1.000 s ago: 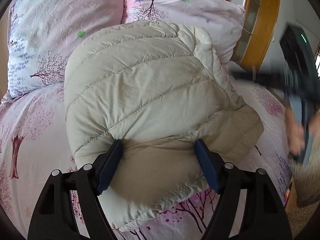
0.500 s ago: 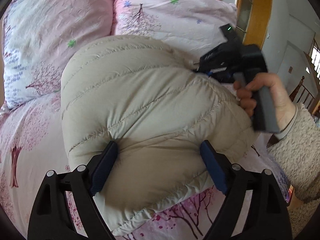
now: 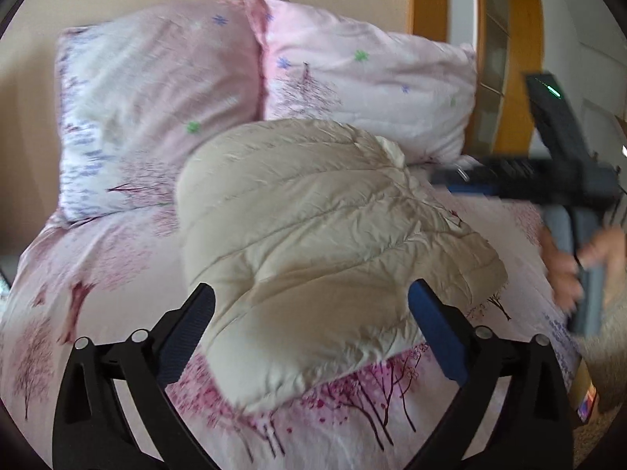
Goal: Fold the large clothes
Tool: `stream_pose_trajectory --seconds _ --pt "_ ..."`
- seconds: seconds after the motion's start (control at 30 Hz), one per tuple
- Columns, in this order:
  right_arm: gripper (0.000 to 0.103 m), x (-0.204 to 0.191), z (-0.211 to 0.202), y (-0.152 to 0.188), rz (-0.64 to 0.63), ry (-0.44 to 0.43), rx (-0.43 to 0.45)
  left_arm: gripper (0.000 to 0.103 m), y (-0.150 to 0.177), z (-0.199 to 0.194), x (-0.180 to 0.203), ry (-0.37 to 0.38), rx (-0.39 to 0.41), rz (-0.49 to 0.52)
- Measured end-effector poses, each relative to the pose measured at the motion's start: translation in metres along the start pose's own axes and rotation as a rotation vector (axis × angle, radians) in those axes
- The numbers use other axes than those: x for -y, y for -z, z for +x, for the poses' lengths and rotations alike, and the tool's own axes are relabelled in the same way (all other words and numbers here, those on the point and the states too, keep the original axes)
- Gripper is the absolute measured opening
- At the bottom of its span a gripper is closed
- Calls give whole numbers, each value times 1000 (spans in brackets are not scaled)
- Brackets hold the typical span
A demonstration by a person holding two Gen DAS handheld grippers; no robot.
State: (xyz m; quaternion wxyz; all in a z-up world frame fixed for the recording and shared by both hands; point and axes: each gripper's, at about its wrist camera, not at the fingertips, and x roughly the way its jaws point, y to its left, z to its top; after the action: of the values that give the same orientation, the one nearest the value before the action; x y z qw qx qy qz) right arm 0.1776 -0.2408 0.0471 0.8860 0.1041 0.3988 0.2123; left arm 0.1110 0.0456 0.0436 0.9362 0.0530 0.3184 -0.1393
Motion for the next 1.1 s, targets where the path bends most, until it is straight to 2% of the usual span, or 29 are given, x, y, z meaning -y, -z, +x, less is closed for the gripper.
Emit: stream_pose_trajectory --seconds 0.13,0.27,0.37,0.43,0.47,0.5,0.6,0.7,0.87,1.1 --pt "50 -23 -4 33 -126 69 -21 102 10 -15 -5 -87 5 -47" --pt "54 -18 28 50 -143 138 -106 102 26 -22 -5 -182 -31 -64" --pt "57 -17 22 48 -132 147 -98 102 37 -22 -1 -230 -69 -54" --pt "69 -22 6 48 -141 152 -54 102 45 -24 -1 -223 -84 -69" --pt "84 -24 0 50 -145 162 -34 102 47 -24 -1 -216 -91 -80" --pt "91 -27 -11 53 -152 182 -2 102 50 -24 -1 -212 -98 -88" --pt "98 -31 -35 62 -164 195 50 102 57 -22 -2 -202 -150 -115" --pt "99 -30 -49 72 -142 179 39 102 63 -20 -2 -194 -193 -136" --pt "99 -34 -53 96 -139 169 -47 102 69 -21 3 -246 -225 -127" --pt "99 -35 -46 120 -140 212 -126 102 72 -20 6 -260 -249 -122"
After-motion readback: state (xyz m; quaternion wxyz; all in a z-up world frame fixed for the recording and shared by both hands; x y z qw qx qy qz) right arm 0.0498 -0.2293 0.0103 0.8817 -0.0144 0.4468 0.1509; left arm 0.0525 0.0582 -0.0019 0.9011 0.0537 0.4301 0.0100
